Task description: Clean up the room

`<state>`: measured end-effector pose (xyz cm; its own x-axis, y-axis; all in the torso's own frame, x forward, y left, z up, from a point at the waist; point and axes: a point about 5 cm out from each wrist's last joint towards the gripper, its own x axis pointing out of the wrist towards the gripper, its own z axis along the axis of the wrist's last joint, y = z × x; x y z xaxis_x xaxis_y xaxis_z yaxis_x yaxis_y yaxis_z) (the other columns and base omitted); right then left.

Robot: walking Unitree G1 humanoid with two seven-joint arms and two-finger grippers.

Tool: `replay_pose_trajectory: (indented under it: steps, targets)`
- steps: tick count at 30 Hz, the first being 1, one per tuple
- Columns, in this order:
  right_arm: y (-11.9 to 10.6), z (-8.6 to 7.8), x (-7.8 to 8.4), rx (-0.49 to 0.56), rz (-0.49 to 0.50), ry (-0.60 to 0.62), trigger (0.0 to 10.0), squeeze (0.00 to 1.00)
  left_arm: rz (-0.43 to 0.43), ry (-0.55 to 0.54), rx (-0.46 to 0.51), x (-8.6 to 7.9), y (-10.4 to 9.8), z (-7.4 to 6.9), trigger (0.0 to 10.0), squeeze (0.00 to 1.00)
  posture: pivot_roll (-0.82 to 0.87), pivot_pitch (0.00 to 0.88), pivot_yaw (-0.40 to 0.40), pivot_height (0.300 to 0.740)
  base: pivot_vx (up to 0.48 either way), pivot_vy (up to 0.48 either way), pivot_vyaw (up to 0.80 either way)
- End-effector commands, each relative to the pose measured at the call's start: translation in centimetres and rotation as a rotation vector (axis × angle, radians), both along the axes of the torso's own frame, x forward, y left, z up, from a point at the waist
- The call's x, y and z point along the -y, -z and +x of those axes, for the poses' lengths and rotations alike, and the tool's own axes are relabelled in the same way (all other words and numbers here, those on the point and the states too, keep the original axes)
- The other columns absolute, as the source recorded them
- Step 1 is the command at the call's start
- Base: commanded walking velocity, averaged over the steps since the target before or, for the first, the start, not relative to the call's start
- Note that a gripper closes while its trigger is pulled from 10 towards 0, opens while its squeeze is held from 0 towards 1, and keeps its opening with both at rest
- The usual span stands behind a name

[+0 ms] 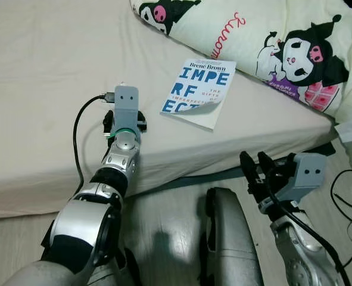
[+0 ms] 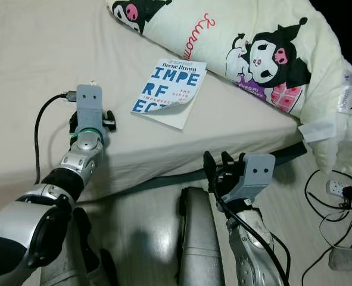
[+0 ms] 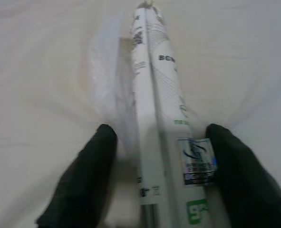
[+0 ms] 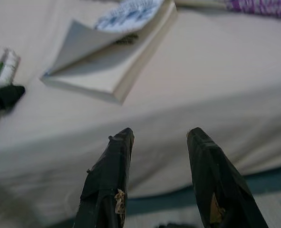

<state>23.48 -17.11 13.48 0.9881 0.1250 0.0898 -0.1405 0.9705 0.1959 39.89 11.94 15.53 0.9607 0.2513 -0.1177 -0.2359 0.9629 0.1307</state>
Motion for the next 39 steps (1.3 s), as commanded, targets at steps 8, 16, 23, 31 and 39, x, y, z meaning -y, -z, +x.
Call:
replay_pose_trajectory:
  steps: [8,16,23,31,39]
  targets:
    - [0.6,-0.4,-0.6,-0.052,0.024,-0.004,10.0,0.0,-0.039,-0.005,-0.022,-0.7,0.8,-0.1,0.0,0.0,-0.25,0.343,0.085,0.497,0.0,0.0,0.0]
    - [0.6,0.1,-0.5,-0.054,0.025,-0.007,10.0,0.0,-0.032,-0.02,0.01,-1.6,0.4,0.0,0.0,0.0,-0.23,0.32,0.082,0.497,0.0,0.0,0.0]
    - [0.8,0.8,-0.5,-0.056,0.02,-0.025,10.0,0.0,-0.033,-0.04,0.098,-3.3,-0.6,0.1,0.0,0.0,-0.2,0.273,0.058,0.497,0.0,0.0,0.0]
    - [0.4,2.6,-0.5,-0.032,-0.007,-0.066,10.0,0.0,-0.067,0.051,0.285,-4.3,-2.5,-2.1,10.0,0.0,-0.13,0.191,0.02,0.497,0.0,0.0,0.0]
    - [-0.5,3.9,-0.3,0.011,-0.011,-0.087,10.0,0.0,-0.065,0.186,0.428,-3.0,-4.5,-7.2,10.0,0.0,-0.1,0.131,-0.01,0.497,0.0,0.0,0.0]
